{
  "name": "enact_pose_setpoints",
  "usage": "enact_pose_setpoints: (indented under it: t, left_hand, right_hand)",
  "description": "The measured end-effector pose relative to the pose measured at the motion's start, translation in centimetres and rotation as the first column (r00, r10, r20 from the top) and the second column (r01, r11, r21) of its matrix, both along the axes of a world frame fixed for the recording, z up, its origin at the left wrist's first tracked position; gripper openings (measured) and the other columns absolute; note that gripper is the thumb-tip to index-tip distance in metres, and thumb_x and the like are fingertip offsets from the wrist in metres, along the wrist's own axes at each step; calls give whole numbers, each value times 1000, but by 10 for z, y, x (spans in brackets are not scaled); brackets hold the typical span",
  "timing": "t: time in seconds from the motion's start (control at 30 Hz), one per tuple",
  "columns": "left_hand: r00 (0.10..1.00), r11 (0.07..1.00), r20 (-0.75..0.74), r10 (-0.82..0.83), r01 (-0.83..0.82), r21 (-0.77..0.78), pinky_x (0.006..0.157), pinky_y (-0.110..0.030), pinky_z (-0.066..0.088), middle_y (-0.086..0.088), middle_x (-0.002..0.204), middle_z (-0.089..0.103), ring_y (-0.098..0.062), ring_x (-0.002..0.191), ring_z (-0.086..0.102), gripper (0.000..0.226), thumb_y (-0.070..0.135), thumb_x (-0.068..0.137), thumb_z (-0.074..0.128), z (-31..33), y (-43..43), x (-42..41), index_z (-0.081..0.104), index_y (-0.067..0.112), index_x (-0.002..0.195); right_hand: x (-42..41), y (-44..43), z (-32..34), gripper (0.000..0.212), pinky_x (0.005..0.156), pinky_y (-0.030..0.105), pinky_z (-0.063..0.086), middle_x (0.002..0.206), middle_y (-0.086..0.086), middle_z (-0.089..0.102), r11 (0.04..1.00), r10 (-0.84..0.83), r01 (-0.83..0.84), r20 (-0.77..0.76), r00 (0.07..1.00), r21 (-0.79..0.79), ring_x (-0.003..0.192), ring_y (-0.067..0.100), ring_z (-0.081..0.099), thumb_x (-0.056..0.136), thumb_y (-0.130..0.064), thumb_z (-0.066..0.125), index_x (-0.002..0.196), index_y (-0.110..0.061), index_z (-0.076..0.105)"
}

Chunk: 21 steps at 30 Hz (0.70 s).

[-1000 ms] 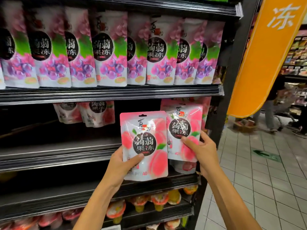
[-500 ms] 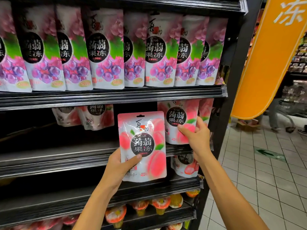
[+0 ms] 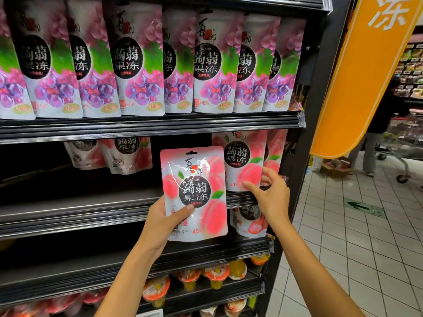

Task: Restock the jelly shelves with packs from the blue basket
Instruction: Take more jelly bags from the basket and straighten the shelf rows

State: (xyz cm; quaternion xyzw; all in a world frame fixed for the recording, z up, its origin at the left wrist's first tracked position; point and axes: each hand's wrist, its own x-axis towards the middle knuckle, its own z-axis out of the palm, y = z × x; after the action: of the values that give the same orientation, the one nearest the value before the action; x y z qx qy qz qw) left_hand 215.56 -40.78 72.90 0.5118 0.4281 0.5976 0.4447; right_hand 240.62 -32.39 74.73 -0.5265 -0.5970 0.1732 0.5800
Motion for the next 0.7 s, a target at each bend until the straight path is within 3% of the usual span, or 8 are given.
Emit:
enact_pose_setpoints:
  t: [0.1,0.3,0.43,0.5,0.57,0.63,0.7]
  left_hand:
    - [1000,1000,-8,-7,7,6,76,-29,59,-5,108,75,-24,98,72,42,40,66,84,0,-1,1,70,32,105]
    - [1000,1000,-5,-3,3,-6,73,-27,58,-6,106,75,-24,96,72,40,40,66,84,1,-2,1,71,30,103]
    - [1000,1000,-4,-17,17,2,74,-27,58,-7,106,75,-24,97,72,40,36,67,84,6,-1,5,72,30,104]
    - [1000,1000,-16,-26,26,7,79,-32,59,-8,107,75,-26,98,72,40,36,68,83,9,2,7,71,29,106]
    - [999,999,-25,-44,44,11,83,-35,59,-7,108,75,-25,98,72,39,35,69,83,13,5,9,71,29,106]
    - [998,998,-37,-51,52,18,74,-29,59,-4,102,76,-18,88,72,32,30,72,82,18,7,12,72,29,103]
    - [997,998,-63,-39,42,49,62,-19,53,2,93,76,-6,75,68,26,25,76,80,23,8,16,72,31,100]
  right_hand:
    - [-1,6,0,53,87,44,54,100,1,71,999,-24,25,6,1000,-39,97,19,66,74,-39,83,119,-21,64]
    - [0,5,-3,57,87,44,53,103,-1,70,998,-30,30,-11,999,-52,101,21,63,75,-39,82,124,-19,61]
    - [-12,-18,2,43,83,32,47,102,-8,55,970,-179,187,-63,982,156,96,15,54,79,-29,80,115,-19,59]
    - [-20,-34,6,29,76,25,46,93,-12,57,987,-29,48,-122,992,155,83,7,54,83,-39,73,105,-23,61]
    - [-30,-49,13,28,68,14,47,87,-17,67,953,298,-303,-170,939,-2,74,-1,61,86,-54,63,99,-29,66]
    - [-39,-56,14,21,62,11,48,81,-20,71,857,486,-506,-176,856,-96,70,-3,65,90,-46,64,95,-26,68]
    - [-43,-57,13,13,68,18,54,87,-10,75,858,488,-508,-191,851,-73,77,7,71,87,-27,73,97,-21,68]
